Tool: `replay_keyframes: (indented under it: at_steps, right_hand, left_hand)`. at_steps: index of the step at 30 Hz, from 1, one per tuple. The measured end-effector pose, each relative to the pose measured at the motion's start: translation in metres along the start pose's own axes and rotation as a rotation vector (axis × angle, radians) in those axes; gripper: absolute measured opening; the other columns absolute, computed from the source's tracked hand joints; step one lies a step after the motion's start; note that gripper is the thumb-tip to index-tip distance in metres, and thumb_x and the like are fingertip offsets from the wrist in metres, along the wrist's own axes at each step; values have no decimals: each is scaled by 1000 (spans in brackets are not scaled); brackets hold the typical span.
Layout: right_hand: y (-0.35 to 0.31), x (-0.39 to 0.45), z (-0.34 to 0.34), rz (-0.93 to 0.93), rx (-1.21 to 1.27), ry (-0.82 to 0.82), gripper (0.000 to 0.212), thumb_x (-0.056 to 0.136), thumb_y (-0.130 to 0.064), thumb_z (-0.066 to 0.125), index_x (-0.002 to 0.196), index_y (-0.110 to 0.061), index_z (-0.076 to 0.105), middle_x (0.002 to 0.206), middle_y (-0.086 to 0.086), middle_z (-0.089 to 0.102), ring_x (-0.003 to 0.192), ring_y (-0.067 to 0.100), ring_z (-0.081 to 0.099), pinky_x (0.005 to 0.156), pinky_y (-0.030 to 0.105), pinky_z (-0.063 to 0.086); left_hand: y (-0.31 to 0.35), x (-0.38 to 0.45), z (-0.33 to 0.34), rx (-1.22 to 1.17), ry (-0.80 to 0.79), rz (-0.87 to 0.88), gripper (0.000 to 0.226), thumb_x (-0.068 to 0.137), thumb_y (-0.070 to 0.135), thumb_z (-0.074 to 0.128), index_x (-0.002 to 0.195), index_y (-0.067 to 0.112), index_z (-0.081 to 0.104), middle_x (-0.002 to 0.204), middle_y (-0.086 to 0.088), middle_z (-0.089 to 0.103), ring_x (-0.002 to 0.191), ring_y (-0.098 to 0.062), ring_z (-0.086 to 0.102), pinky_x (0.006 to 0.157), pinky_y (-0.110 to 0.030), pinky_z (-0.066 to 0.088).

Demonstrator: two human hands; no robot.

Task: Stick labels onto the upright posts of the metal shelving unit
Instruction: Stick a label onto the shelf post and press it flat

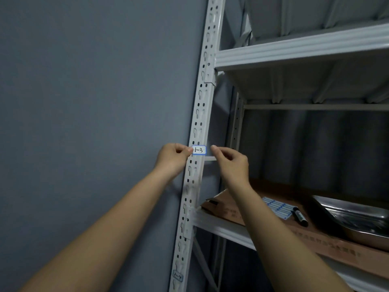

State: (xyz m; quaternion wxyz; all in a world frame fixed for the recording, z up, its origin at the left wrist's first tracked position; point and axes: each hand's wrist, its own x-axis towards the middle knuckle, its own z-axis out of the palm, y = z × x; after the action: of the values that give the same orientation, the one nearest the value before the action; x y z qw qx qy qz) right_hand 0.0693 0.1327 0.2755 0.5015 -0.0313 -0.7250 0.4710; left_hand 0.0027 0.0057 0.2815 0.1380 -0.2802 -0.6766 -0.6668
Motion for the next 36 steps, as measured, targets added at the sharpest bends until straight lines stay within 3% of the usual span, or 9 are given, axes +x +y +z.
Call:
replay_keyframes:
  at_steps: [4,7,12,14,17,22,30,32,36]
  right_hand:
    - [-3,3,15,102,144,-59,9,87,-23,69,92,-18,74,82,-12,69,73,-6,61,64,9,46]
    - [-1,5,24,142,178,-65,10,86,-20,70,93,-14,74,83,-9,69,73,-2,60,62,6,47]
    - [6,8,31,184,193,-80,10,86,-22,70,92,-14,73,85,-6,70,75,2,59,59,7,45]
    - [9,10,32,194,203,-85,6,84,-20,72,89,-15,73,85,-7,70,77,2,60,62,11,45]
    - [15,15,33,198,206,-86,2,83,-16,73,84,-16,73,86,-6,71,80,3,62,66,13,47]
    - [23,22,40,208,195,-88,7,84,-12,71,90,-9,74,80,-6,68,70,0,57,52,3,43]
    - [40,26,47,249,195,-56,9,83,-12,71,90,-8,75,82,-3,69,72,5,58,56,8,45]
    - [44,25,46,258,189,-54,8,83,-12,72,89,-8,75,82,-2,70,75,7,60,60,12,47]
    - [54,21,45,265,125,-57,9,84,-13,71,90,-7,75,82,2,70,68,5,56,54,9,44]
  left_hand:
    - [-8,9,-7,87,21,60,17,93,20,58,76,18,60,67,7,56,57,-7,47,67,-24,38]
    - [-13,14,-9,97,29,92,15,94,19,56,80,17,59,68,6,55,56,-6,46,64,-24,37]
    - [-25,25,-6,99,30,79,22,94,18,56,72,21,57,73,6,57,78,-21,58,76,-37,52]
    - [-30,29,-3,77,27,71,25,93,18,56,70,26,55,74,7,58,86,-24,62,83,-45,54]
    - [-35,33,3,54,33,59,23,93,20,56,71,26,54,77,8,59,91,-26,64,83,-47,54]
    - [-49,41,10,30,65,57,21,93,22,56,73,27,53,80,6,60,89,-24,64,82,-48,54]
    - [-62,42,18,107,133,97,18,90,26,58,73,27,55,81,1,67,73,-19,62,75,-34,54]
    - [-63,40,20,125,150,94,19,90,24,58,71,27,56,77,1,67,75,-19,65,75,-35,54]
    - [-70,34,26,159,173,81,21,91,23,55,70,24,56,78,-1,68,74,-25,66,74,-37,55]
